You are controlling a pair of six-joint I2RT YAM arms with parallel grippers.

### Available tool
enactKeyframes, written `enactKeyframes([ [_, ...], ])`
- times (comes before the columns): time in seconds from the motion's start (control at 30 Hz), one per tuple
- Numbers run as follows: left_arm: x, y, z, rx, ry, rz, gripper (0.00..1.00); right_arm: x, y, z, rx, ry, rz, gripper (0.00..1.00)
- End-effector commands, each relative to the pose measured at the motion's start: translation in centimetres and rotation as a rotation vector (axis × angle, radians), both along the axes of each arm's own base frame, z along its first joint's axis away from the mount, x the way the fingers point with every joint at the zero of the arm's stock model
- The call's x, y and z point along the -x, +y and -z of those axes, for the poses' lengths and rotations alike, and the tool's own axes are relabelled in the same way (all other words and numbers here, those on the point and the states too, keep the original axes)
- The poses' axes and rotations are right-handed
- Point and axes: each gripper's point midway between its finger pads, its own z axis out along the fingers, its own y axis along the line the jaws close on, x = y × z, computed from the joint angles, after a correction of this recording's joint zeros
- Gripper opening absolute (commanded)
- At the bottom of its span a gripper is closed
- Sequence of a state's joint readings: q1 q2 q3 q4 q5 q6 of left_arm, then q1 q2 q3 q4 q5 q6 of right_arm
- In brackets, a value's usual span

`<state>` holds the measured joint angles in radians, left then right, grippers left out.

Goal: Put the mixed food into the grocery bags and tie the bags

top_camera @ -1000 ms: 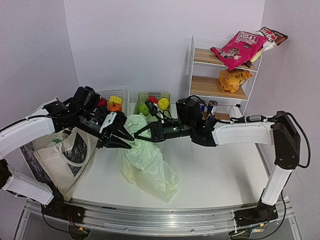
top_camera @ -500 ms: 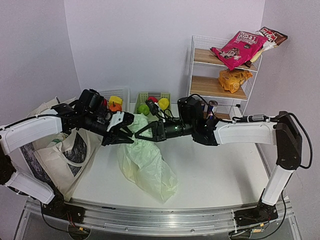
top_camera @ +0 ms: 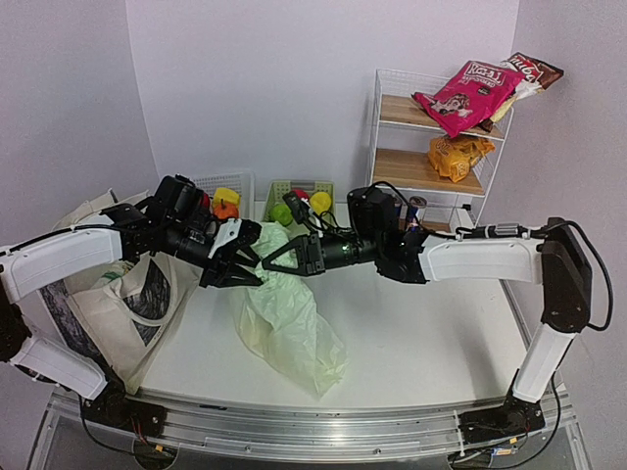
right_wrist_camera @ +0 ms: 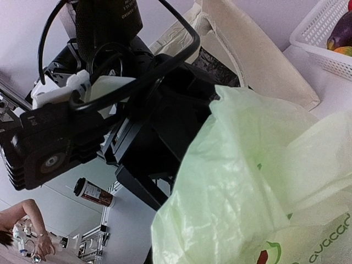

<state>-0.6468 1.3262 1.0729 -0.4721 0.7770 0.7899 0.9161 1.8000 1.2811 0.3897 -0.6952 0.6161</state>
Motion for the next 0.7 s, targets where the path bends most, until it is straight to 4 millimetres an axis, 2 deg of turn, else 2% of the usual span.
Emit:
enactKeyframes([
  [0.0,0.6,-0.5,-2.4,0.066,0.028,0.036,0.35,-0.2,0.7,-3.0,-0.072,-0.070,0.002,0.00],
  [0.1,0.8,-0.5,-2.7,0.077,0.035,0.045,0.33,-0.3,0.8,-2.8,-0.067,-0.067,0.006,0.00],
  [0.17,0.9,-0.5,-2.8,0.079,0.035,0.048,0.28,-0.4,0.8,-2.6,-0.064,-0.064,0.007,0.00],
  [0.3,1.1,-0.4,-3.0,0.083,0.032,0.047,0.02,-0.4,0.9,-2.0,-0.054,-0.055,0.006,0.00],
  [0.33,1.1,-0.3,-3.0,0.083,0.030,0.046,0.01,-0.4,0.9,-1.9,-0.052,-0.054,0.005,0.00],
  [0.53,1.1,0.0,-2.7,0.062,0.029,0.028,0.00,-0.3,0.6,-0.4,-0.009,-0.045,0.007,0.00],
  [0.67,0.6,0.2,-1.8,0.020,0.034,0.006,0.00,0.4,0.2,0.8,0.056,-0.064,-0.012,0.00],
])
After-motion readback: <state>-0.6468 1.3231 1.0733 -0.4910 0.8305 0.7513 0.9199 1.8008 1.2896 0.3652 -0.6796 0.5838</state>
